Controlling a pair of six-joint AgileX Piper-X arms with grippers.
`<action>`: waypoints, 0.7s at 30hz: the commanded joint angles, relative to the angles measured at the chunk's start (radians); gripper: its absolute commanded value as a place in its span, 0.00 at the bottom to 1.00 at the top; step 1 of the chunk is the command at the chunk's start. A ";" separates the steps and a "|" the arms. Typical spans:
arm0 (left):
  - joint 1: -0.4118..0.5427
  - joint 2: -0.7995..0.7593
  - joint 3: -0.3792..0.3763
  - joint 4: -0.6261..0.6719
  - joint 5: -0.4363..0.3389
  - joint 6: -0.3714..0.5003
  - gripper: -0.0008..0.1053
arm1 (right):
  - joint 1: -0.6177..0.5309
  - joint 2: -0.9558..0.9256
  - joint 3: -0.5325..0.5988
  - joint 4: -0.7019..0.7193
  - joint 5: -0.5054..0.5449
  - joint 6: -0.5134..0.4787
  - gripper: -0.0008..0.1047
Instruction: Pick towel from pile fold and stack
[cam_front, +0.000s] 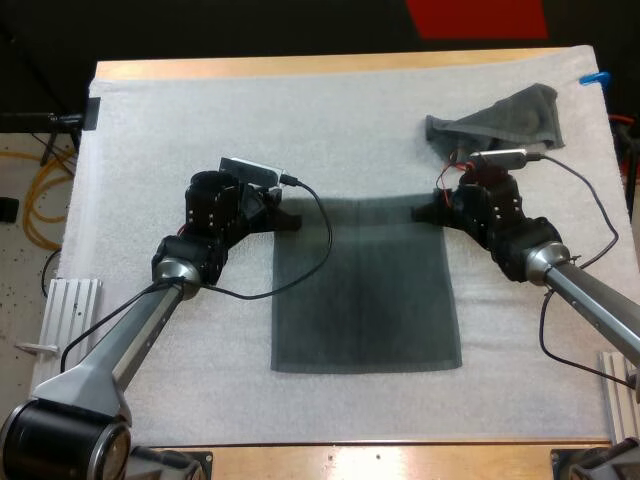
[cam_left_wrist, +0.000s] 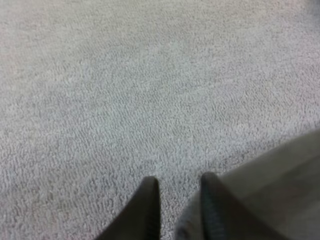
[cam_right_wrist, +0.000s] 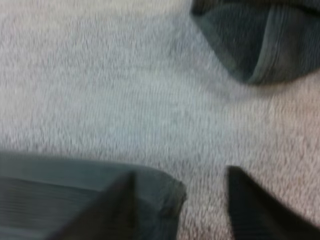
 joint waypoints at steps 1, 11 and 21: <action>0.002 -0.005 -0.012 -0.018 -0.009 0.004 0.32 | -0.007 -0.002 -0.007 -0.022 0.011 -0.009 0.57; 0.002 -0.063 -0.112 0.059 -0.009 0.004 0.47 | -0.007 -0.040 -0.098 0.078 0.022 -0.041 0.61; 0.002 -0.299 -0.117 0.195 -0.011 0.004 0.47 | -0.007 -0.240 -0.140 0.198 0.032 -0.063 0.61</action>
